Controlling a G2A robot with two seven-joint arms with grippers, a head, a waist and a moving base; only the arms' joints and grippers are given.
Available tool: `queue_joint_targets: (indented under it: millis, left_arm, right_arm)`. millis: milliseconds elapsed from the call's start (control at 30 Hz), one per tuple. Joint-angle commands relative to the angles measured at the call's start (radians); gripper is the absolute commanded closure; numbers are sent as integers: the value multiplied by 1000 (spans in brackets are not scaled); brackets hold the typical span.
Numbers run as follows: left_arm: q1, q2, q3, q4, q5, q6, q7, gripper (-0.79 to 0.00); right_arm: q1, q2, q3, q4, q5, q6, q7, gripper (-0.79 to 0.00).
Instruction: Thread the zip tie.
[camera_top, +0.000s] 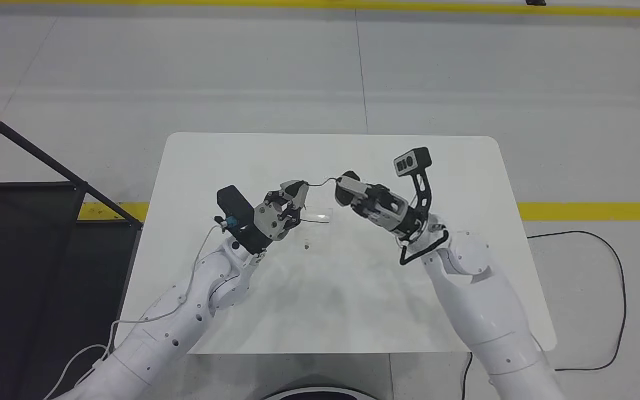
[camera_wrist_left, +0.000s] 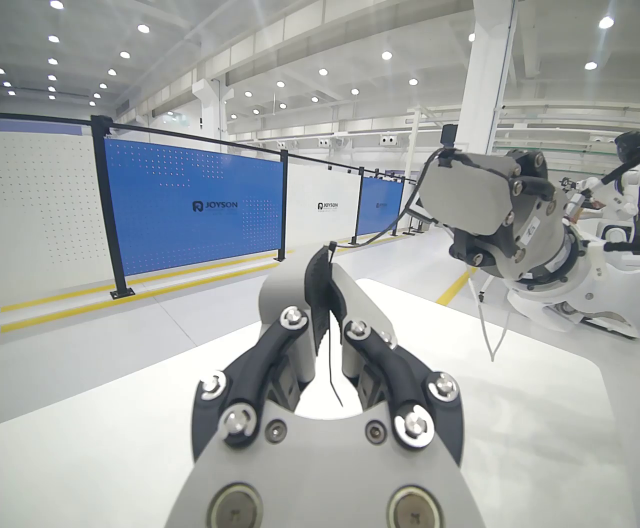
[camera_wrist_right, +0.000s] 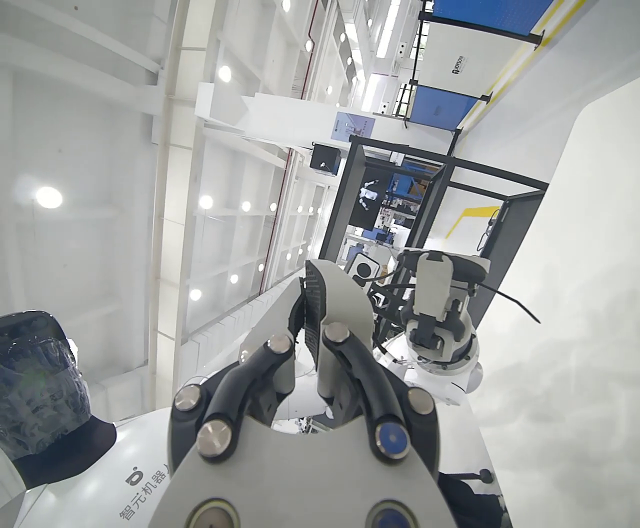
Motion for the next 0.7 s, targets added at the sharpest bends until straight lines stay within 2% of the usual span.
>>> queue_joint_targets:
  millis: [0,667]
  left_arm:
    - [0,0,0,0,0,0,0,0]
    - [0,0,0,0,0,0,0,0]
  right_arm:
    - [4,-1,-2,3,-2,3,-3,0]
    - [19,-16,-4,23,22,-24,0,0]
